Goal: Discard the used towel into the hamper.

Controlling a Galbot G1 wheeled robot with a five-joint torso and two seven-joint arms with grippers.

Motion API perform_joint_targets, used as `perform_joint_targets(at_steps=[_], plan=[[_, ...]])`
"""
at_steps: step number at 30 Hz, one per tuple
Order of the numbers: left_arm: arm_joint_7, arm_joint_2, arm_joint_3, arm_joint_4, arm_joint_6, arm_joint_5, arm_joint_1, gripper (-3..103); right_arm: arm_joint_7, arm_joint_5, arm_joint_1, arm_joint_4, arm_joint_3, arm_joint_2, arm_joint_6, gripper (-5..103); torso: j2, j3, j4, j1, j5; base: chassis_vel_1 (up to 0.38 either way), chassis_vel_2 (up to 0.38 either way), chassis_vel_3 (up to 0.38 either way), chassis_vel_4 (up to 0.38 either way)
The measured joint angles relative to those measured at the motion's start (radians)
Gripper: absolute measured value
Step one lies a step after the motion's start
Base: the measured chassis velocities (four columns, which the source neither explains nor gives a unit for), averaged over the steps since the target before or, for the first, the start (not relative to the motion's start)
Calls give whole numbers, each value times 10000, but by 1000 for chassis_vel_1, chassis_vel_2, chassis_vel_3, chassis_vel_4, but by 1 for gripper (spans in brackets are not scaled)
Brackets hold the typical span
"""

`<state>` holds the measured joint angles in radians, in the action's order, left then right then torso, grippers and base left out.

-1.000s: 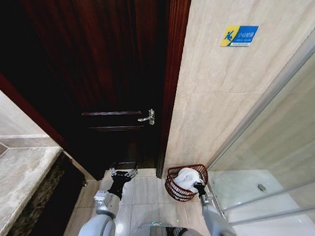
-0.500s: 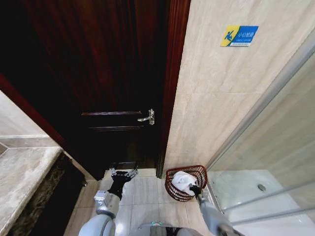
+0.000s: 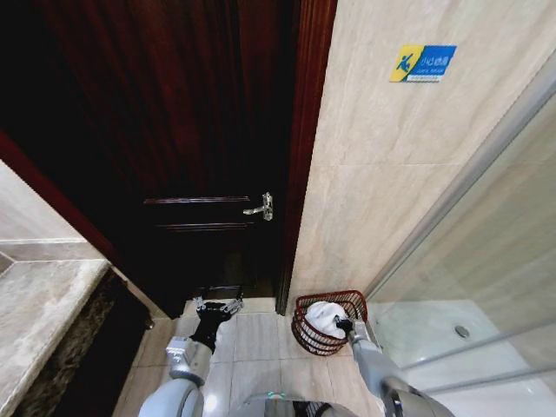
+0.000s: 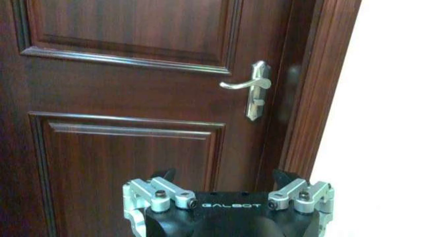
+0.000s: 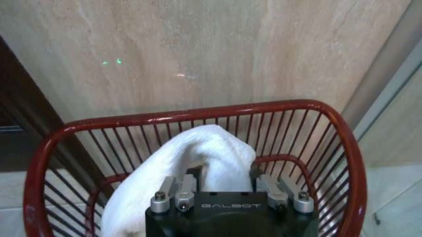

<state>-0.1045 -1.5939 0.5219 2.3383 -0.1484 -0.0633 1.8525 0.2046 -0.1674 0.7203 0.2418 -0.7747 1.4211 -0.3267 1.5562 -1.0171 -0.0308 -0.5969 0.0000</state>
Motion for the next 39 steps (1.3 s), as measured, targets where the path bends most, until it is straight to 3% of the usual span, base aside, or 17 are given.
perform_joint_targets(at_steps=[2, 3, 5, 7, 9, 16, 25, 27, 29, 30, 37, 39], plan=[[0, 0, 0, 0, 0, 0, 0, 99, -58, 12, 150, 148, 137, 6, -66, 53, 0, 0, 0, 0, 0, 0, 0, 0, 0], [0, 0, 0, 0, 0, 0, 0, 99, 117, 192, 270, 285, 179, -2, -59, 53, 0, 0, 0, 0, 0, 0, 0, 0, 0], [0, 0, 0, 0, 0, 0, 0, 99, 380, 890, 554, 656, 415, -3, -11, 64, 0, 0, 2, 0, 0, 0, 0, 0, 0], [0, 0, 0, 0, 0, 0, 0, 99, 418, 992, 595, 703, 447, -4, -27, 64, 0, 0, 1, 0, 0, 0, 0, 0, 0], [0, 0, 0, 0, 0, 0, 0, 99, 752, 1218, 824, 933, 481, -26, -385, 80, 0, 0, 0, 0, 0, 0, 0, 0, 0], [0, 0, 0, 0, 0, 0, 0, 99, 979, 1505, 1553, 1674, 333, 15, -1249, 99, 0, 0, -1, 0, 0, 0, 0, 0, 0], [0, 0, 0, 0, 0, 0, 0, 99, 768, 2797, 3670, 5409, 1089, 163, -1429, 100, 1, 1, 0, 1, 1, 0, 0, 0, 0], [0, 0, 0, 0, 0, 0, 0, 99, 451, 3252, 4818, 7389, 1313, 107, -1320, 100, 0, 2, -2, 1, 1, 0, 0, 0, 0], [1, 1, 1, 0, 0, 0, 0, 99, 399, 3365, 5050, 7743, 1362, 79, -1263, 100, 0, 2, 0, 1, 0, 0, 0, 0, 0], [1, -1, 1, 0, 0, 0, 0, 99, 222, 3675, 5751, 8869, 1466, 5, -1071, 100, 0, 1, 3, 1, -2, 0, 0, 0, 0], [0, 1, 0, 0, 0, 0, 0, 99, -209, 4222, 8231, 12597, 1176, 64, -757, 100, 1, 3, 0, 2, -2, 0, 0, 0, 0], [-1, 0, 0, 0, 0, 0, 0, 99, -215, 4298, 8527, 12972, 1124, 83, -746, 100, 1, 2, 0, 1, -1, 0, 0, 0, 0]])
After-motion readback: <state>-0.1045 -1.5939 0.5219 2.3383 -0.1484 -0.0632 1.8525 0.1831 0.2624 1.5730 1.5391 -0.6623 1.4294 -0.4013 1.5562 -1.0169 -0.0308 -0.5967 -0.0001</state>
